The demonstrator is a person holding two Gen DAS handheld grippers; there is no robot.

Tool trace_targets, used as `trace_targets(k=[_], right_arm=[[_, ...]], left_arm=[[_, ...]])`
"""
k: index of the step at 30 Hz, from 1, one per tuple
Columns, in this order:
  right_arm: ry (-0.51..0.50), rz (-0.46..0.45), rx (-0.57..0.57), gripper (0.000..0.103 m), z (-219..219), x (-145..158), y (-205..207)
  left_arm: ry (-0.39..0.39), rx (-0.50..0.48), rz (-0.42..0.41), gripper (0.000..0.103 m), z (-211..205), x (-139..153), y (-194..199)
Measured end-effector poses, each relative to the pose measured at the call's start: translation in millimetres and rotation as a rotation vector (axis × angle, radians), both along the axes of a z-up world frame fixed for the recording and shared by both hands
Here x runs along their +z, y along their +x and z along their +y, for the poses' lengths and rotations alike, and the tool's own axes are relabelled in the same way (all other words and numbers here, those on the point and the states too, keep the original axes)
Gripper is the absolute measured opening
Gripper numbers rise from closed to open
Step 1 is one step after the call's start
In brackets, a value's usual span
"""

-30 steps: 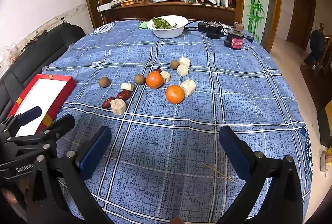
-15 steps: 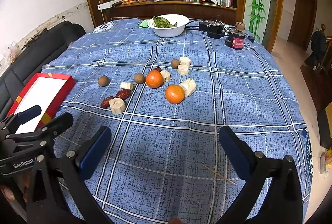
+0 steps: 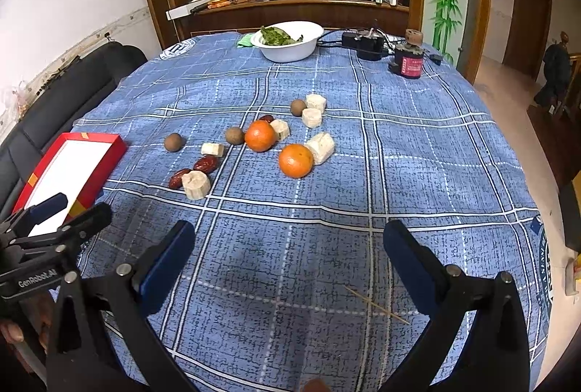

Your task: Organize fruits

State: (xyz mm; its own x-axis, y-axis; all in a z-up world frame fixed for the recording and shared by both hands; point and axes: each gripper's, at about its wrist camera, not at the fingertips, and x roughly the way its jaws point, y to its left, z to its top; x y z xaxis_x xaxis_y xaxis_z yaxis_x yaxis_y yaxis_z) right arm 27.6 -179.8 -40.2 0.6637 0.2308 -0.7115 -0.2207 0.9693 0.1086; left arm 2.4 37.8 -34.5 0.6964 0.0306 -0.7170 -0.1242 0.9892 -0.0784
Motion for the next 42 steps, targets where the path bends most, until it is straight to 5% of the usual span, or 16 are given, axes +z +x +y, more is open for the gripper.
trace_targets(k=[5,7,9,19,25,27,34,42], right_arm=[[0.006,0.004,0.003,0.101,-2,-3,8],[0.004,0.001,0.013,0.076,-1,-5,16],[0.011,0.041,0.006,0.065,-1,-12,31],[-0.051,0.082,0.029,0.050,22,-35,82],[-0.016,0.099,0.035,0.041,20,-42,97],[-0.002,0.100,0.052,0.035,22,-44,97],[0.036,0.092,0.063,0.034,17,-45,97],[0.067,0.100,0.067,0.034,14,-45,98]], left_arm=[[-0.006,-0.014,0.020,0.102,-2,-5,10],[0.000,-0.029,0.025,0.100,-6,-6,13],[0.002,-0.040,0.025,0.100,-8,-8,15],[-0.037,-0.125,0.045,0.092,-17,-17,29],[-0.061,-0.176,0.073,0.077,-26,-26,49],[-0.060,-0.178,0.087,0.066,-26,-29,58],[-0.031,-0.209,0.120,0.062,-26,-38,83],[-0.035,-0.303,0.123,0.043,-25,-39,90]])
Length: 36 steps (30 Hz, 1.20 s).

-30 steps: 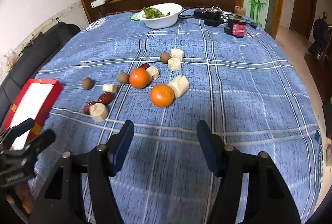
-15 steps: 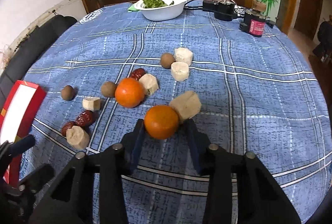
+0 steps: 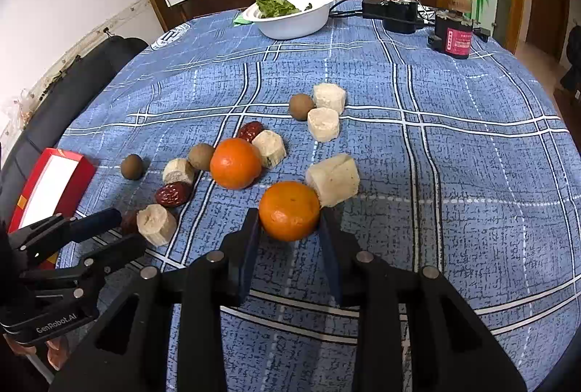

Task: Organize fruits
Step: 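Grasp an orange with the right tool while the left tool grasps a red date, then carry the orange with the right tool into the tray while the left tool drops the date there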

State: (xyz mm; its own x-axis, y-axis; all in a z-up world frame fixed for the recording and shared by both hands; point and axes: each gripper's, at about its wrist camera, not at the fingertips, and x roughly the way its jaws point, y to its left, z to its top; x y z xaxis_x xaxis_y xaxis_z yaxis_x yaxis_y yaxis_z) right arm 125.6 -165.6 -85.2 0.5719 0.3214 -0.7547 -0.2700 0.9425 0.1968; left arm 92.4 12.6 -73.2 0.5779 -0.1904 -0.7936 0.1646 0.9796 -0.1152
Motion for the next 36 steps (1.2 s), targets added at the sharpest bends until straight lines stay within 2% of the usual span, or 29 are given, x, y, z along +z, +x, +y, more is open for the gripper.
trace_targets(k=[6,9,13,16,23,29,33,36], right_arm=[[0.014,0.007,-0.001,0.034,-2,0,1],[0.013,0.007,0.001,0.034,-1,-1,1],[0.011,0.006,0.002,0.034,-1,-1,1],[0.003,0.001,0.003,0.034,-1,-1,1],[-0.009,-0.020,-0.018,0.033,-1,8,-9],[-0.026,-0.083,-0.001,0.033,8,32,-55],[-0.027,-0.107,0.050,0.033,32,42,-88],[-0.028,-0.116,0.126,0.033,67,47,-106]], left_arm=[[0.056,-0.032,-0.017,0.031,-14,-2,14],[0.091,-0.026,-0.033,0.015,-16,-2,13],[0.084,-0.039,-0.027,0.015,-15,0,2],[0.046,-0.009,-0.034,0.015,-5,6,-12],[0.006,0.120,-0.103,0.015,31,36,-67],[-0.042,0.276,-0.166,0.014,84,60,-113],[-0.057,0.405,-0.182,0.014,123,64,-136],[-0.057,0.489,-0.157,0.015,148,58,-143]])
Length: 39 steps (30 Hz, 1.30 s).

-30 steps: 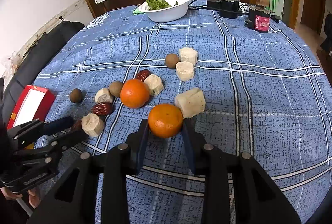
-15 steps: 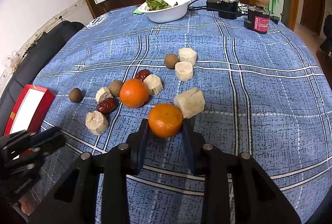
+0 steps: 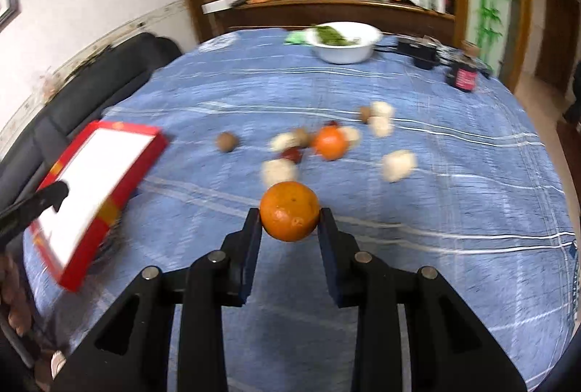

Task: Organize fruits
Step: 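Carry the orange with the right tool into the tray while the left tool drops the date there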

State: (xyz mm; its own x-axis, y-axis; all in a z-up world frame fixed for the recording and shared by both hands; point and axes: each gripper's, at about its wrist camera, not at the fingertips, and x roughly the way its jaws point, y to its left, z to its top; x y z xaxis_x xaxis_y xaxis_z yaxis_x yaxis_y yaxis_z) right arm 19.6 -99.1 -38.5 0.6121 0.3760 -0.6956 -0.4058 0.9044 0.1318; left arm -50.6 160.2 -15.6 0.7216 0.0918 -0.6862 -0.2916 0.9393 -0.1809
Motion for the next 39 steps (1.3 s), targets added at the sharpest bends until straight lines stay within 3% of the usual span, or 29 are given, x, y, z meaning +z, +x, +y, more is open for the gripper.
trace_targets(k=[4,12,21,23,24,25,26,27,34,39], right_arm=[[0.004,-0.010,0.103,0.034,50,6,-20],[0.022,-0.019,0.291,0.034,151,9,-36],[-0.001,0.034,0.356,0.035,206,-17,-34],[-0.001,0.046,0.360,0.035,208,-20,-32],[-0.002,0.051,0.360,0.037,207,-20,-32],[-0.002,0.051,0.358,0.046,206,-20,-32],[0.005,0.045,0.355,0.052,203,-18,-34],[0.018,0.038,0.351,0.061,198,-15,-34],[0.086,0.009,0.279,0.064,147,-2,-31],[0.074,-0.015,0.075,0.064,70,-6,-9]], left_arm=[[-0.008,0.094,0.016,0.015,25,-8,-10],[-0.017,0.177,0.035,0.015,53,-16,-26],[-0.007,0.243,0.062,0.015,71,-24,-34],[-0.004,0.262,0.075,0.020,73,-26,-35],[-0.001,0.273,0.083,0.038,73,-26,-35],[0.003,0.286,0.089,0.051,73,-27,-35],[0.016,0.309,0.092,0.072,72,-26,-36],[0.033,0.330,0.085,0.079,72,-25,-37],[0.074,0.329,0.018,0.079,53,-9,-37],[0.085,0.211,-0.034,0.079,14,4,-14]])
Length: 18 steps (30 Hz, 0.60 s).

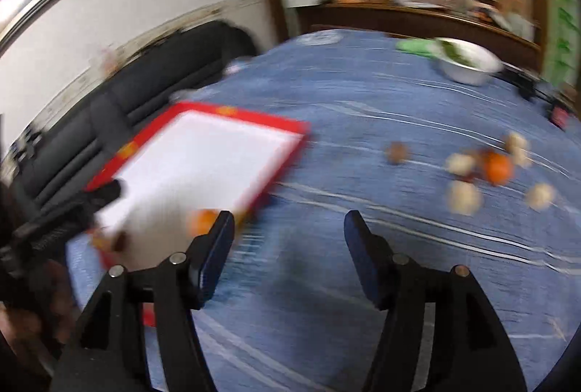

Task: Organize fruits
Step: 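Carry the orange with the right tool into the tray while the left tool drops the date there, then grasp a white chunk with the right tool while the left tool grasps a brown round fruit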

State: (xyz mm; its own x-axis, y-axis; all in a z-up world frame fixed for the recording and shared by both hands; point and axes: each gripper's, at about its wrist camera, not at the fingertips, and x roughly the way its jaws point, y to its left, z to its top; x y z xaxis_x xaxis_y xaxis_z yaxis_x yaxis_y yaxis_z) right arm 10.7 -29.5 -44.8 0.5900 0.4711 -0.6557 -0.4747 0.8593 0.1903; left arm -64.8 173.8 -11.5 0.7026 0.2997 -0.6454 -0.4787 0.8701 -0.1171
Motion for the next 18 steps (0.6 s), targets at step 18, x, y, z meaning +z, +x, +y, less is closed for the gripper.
trace_targets(k=[18], right_arm=[[-0.139,0.106,-0.138,0.029,-44,-39,95]], left_arm=[[0.021,-0.264,0.094,0.079,-103,-28,124]])
